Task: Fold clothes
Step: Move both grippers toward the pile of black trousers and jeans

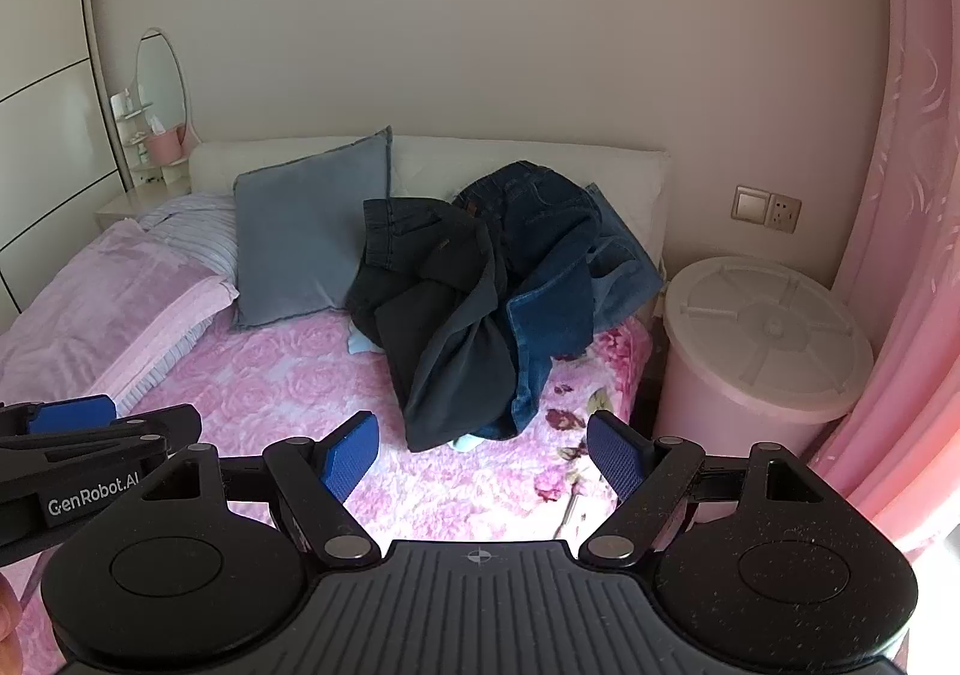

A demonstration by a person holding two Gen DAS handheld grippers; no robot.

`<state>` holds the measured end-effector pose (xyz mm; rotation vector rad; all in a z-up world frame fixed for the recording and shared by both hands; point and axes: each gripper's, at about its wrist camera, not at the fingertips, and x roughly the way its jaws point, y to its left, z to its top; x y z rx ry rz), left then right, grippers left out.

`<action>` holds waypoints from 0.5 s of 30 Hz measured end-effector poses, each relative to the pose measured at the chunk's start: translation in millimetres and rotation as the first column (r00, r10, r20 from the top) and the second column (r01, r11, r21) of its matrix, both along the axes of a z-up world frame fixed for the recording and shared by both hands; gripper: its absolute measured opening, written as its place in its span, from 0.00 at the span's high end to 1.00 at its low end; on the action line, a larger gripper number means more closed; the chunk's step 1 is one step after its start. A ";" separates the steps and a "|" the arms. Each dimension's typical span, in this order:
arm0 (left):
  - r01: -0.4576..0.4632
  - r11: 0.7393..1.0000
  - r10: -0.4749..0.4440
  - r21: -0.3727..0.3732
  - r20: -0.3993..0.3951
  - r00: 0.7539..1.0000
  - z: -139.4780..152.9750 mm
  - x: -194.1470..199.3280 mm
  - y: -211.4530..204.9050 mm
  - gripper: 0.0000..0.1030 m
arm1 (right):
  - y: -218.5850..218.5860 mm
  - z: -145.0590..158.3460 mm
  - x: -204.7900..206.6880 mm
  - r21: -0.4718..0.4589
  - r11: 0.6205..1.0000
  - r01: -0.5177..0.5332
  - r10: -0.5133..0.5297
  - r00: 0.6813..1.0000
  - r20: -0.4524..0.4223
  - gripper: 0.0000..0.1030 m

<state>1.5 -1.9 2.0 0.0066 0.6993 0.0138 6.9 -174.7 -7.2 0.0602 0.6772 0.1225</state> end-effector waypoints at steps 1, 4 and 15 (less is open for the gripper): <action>0.001 1.000 -0.001 0.001 -0.002 1.000 1.4 0.8 -1.3 0.50 | 0.2 -0.2 -0.6 -0.003 1.000 -0.001 0.001 1.000 0.000 0.23; 0.007 1.000 -0.007 0.006 -0.001 1.000 3.7 0.5 -3.9 0.50 | 1.9 -2.4 -3.9 -0.007 1.000 -0.002 0.002 1.000 -0.003 0.23; -0.007 1.000 0.007 0.000 -0.022 1.000 -10.2 -4.8 4.1 0.50 | -5.2 -6.1 -3.1 0.016 1.000 0.000 0.001 1.000 -0.011 0.23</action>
